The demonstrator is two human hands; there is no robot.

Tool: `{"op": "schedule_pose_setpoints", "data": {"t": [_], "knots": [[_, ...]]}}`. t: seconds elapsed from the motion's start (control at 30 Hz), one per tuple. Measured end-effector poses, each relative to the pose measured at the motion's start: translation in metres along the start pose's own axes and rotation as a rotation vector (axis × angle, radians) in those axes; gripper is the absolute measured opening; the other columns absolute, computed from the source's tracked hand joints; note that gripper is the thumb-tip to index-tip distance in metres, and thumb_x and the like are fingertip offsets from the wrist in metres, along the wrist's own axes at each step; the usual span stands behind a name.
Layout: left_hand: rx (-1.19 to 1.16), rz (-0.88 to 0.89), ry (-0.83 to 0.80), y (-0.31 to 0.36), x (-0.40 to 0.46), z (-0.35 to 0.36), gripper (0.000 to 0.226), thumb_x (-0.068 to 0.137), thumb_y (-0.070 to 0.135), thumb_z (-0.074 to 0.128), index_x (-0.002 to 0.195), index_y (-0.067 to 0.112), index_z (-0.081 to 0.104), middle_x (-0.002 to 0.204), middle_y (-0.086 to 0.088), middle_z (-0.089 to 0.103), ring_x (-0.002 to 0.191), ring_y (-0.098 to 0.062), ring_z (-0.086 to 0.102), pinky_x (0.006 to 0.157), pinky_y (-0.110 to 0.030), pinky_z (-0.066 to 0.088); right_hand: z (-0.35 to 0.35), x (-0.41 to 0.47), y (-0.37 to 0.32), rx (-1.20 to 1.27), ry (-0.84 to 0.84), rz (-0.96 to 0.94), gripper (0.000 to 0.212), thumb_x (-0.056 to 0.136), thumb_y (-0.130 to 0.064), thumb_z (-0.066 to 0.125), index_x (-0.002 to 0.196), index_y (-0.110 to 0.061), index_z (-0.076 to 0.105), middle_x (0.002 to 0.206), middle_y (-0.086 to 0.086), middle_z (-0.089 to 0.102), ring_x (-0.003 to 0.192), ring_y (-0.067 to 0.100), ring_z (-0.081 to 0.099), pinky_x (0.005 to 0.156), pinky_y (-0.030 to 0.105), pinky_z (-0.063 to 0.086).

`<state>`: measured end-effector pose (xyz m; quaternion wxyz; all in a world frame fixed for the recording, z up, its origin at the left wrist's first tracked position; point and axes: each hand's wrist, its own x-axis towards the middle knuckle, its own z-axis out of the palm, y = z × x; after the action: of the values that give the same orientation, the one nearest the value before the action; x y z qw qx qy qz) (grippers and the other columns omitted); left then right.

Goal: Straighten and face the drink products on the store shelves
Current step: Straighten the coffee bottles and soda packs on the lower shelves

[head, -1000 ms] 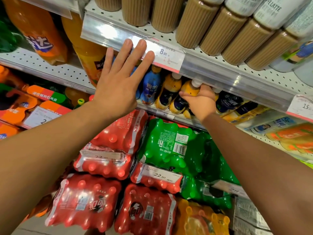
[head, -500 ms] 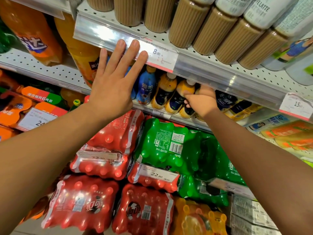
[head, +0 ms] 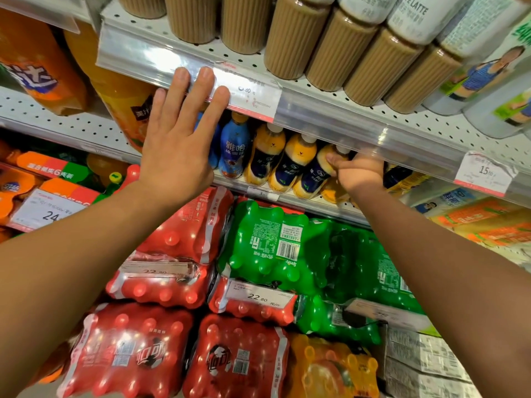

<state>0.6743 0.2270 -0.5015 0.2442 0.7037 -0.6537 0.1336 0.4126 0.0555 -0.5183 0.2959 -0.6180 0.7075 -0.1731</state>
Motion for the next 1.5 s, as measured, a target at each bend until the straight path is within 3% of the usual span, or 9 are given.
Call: {"op": "schedule_pose_setpoints", "data": {"t": [0.13,0.33,0.57,0.73,0.83,1.07,1.23,1.33,1.5], "knots": [[-0.005,0.004,0.002,-0.001,0.001,0.001,0.079,0.075,0.013,0.036,0.152,0.013,0.019,0.16,-0.016,0.017,0.146,-0.041,0.008,0.117,-0.053,0.006,-0.006,0.006,0.002,-0.04,0.008,0.027,0.034,0.083,-0.043,0.072,0.08,-0.011,0.06,0.084,0.007,0.063,0.069,0.019,0.058,0.058,0.031,0.046],[-0.006,0.015,0.018,-0.001,0.001,0.001,0.077,0.077,0.012,0.037,0.152,0.011,0.021,0.159,-0.018,0.019,0.145,-0.043,0.011,0.115,-0.057,0.013,-0.006,-0.002,-0.013,-0.241,-0.101,0.004,0.042,0.092,-0.045,0.058,0.093,-0.003,0.062,0.085,0.01,0.062,0.082,0.027,0.061,0.066,0.036,0.043],[-0.017,0.02,0.018,-0.001,0.002,0.001,0.076,0.076,0.016,0.036,0.15,0.009,0.024,0.157,-0.021,0.022,0.144,-0.044,0.013,0.114,-0.061,0.018,0.015,-0.047,-0.039,-0.348,-0.108,-0.78,0.045,0.097,-0.019,0.052,0.139,-0.006,0.046,0.135,0.017,0.054,0.127,0.03,0.047,0.106,0.023,0.027],[-0.019,0.037,0.02,-0.003,0.002,0.001,0.076,0.075,0.013,0.038,0.15,0.008,0.026,0.156,-0.021,0.024,0.144,-0.044,0.014,0.11,-0.063,0.023,0.059,-0.034,-0.073,-0.23,-0.302,-0.308,0.02,0.095,-0.032,0.05,0.101,-0.013,0.055,0.096,0.021,0.068,0.086,0.035,0.065,0.079,0.037,0.054],[-0.03,0.044,0.018,-0.003,0.002,0.0,0.076,0.075,0.015,0.038,0.15,0.008,0.025,0.156,-0.021,0.024,0.143,-0.044,0.014,0.11,-0.064,0.024,0.068,-0.026,-0.076,-0.178,-0.373,-0.121,0.021,0.096,-0.024,0.05,0.079,-0.014,0.055,0.081,0.016,0.059,0.064,0.027,0.052,0.062,0.027,0.04],[-0.026,0.058,0.032,-0.003,0.001,-0.002,0.082,0.073,0.008,0.051,0.15,0.009,0.023,0.156,-0.02,0.025,0.144,-0.043,0.016,0.11,-0.063,0.025,0.079,-0.031,-0.071,-0.092,-0.261,-0.151,0.025,0.095,-0.015,0.045,0.09,0.002,0.062,0.101,0.03,0.065,0.073,0.029,0.05,0.065,0.032,0.033],[-0.031,0.05,0.019,-0.003,0.0,-0.003,0.083,0.072,0.009,0.049,0.151,0.01,0.022,0.157,-0.019,0.024,0.144,-0.042,0.015,0.11,-0.062,0.025,0.071,-0.034,-0.071,-0.102,-0.22,-0.209,0.02,0.097,-0.018,0.044,0.079,-0.012,0.051,0.099,0.027,0.067,0.082,0.041,0.062,0.063,0.032,0.038],[-0.031,0.048,0.015,-0.003,0.001,-0.003,0.084,0.072,0.009,0.051,0.151,0.01,0.022,0.157,-0.019,0.023,0.145,-0.042,0.014,0.11,-0.063,0.025,0.07,-0.038,-0.065,-0.085,-0.333,-0.149,0.022,0.094,-0.02,0.046,0.073,-0.023,0.049,0.098,0.014,0.061,0.087,0.023,0.054,0.075,0.032,0.046],[-0.019,0.048,0.011,-0.004,0.001,-0.001,0.089,0.07,0.007,0.058,0.151,0.011,0.021,0.158,-0.018,0.022,0.145,-0.042,0.013,0.11,-0.063,0.025,0.078,-0.038,-0.071,0.018,-0.289,-0.053,0.026,0.094,-0.027,0.053,0.098,-0.004,0.064,0.11,0.023,0.065,0.083,0.028,0.051,0.069,0.032,0.034]]}}
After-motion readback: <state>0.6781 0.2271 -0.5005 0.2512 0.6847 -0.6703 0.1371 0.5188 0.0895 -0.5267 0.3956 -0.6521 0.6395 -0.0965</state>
